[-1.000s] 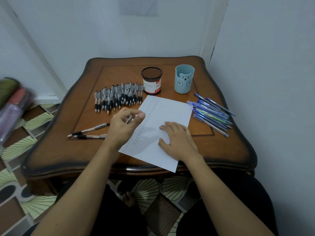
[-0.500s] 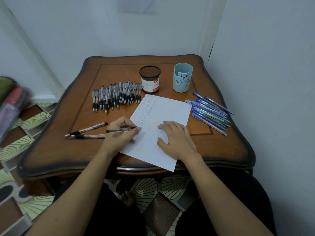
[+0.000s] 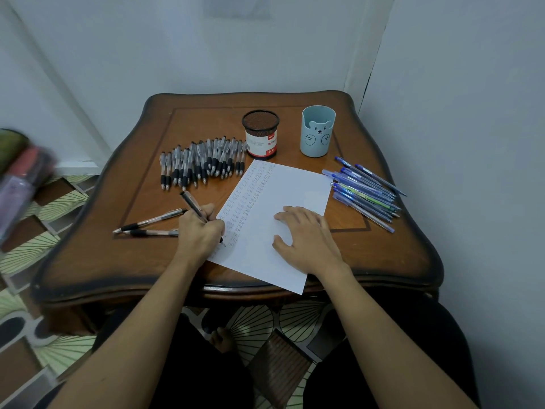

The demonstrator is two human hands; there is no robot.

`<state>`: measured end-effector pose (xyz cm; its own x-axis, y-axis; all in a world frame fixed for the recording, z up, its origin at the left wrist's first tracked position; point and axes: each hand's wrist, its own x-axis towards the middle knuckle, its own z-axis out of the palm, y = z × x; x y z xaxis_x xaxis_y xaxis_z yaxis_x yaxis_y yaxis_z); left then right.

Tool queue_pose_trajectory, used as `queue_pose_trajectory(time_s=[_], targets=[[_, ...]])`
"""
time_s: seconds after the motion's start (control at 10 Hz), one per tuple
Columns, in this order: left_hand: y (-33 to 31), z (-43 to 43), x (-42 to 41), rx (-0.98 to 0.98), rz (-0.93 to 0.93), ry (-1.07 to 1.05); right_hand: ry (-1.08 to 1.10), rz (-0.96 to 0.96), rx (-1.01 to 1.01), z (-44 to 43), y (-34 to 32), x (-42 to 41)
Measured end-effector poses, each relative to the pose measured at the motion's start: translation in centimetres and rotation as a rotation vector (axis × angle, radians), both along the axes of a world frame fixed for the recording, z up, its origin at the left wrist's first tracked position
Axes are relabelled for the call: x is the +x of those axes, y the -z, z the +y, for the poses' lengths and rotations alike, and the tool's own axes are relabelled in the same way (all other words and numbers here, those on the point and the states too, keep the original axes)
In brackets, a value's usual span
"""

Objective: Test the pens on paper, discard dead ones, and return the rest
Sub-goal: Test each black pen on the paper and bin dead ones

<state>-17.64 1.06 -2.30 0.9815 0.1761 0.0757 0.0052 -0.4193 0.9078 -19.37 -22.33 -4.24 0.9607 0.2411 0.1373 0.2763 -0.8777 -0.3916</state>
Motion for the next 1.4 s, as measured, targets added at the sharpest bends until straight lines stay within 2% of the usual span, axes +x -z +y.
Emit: queue_pose_trajectory(time_s=[0.3, 1.4], targets=[[-0.33, -0.37, -0.43, 0.064, -0.039, 0.046, 0.004, 0.005, -0.001, 0.07, 0.03, 0.0], [0.26, -0.23, -0.33, 0.085, -0.089, 0.117, 0.008, 0.015, 0.003, 0.11, -0.06, 0.02]])
